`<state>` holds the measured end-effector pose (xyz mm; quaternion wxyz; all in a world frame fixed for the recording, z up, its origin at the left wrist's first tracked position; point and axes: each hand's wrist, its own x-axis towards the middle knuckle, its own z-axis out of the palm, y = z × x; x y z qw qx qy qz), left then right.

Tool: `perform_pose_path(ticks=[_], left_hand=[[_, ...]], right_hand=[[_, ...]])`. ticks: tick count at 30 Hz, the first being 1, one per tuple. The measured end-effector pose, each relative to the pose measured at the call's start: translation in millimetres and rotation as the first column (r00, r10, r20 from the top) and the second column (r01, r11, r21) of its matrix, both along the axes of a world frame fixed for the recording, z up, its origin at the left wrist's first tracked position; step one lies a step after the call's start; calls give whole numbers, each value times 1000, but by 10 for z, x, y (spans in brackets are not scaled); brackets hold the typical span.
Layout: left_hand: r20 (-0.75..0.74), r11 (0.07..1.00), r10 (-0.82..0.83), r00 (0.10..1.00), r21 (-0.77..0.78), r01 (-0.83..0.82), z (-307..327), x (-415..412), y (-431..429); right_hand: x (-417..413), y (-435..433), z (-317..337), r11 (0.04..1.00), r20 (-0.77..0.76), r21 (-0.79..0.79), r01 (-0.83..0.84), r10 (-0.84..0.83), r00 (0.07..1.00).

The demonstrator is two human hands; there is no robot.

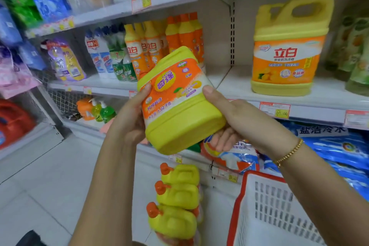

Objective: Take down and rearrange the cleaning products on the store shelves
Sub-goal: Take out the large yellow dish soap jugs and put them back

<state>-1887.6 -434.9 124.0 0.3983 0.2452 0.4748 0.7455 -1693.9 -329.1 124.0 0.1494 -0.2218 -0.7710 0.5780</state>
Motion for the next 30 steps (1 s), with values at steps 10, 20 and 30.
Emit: perform_pose_path(ticks=[10, 20, 30], left_hand=[[-88, 995, -92, 992, -41, 88, -73, 2, 137], [-516, 989, 93, 852, 150, -17, 96, 81, 659], [-741, 992, 80, 667, 126, 20, 287, -90, 1473]], right_hand=[[69, 342, -197, 999, -36, -40, 27, -29, 999], [-35, 887, -435, 977, -408, -198, 78, -155, 900], [-267, 1410, -288, 901, -577, 89, 424, -301, 759]])
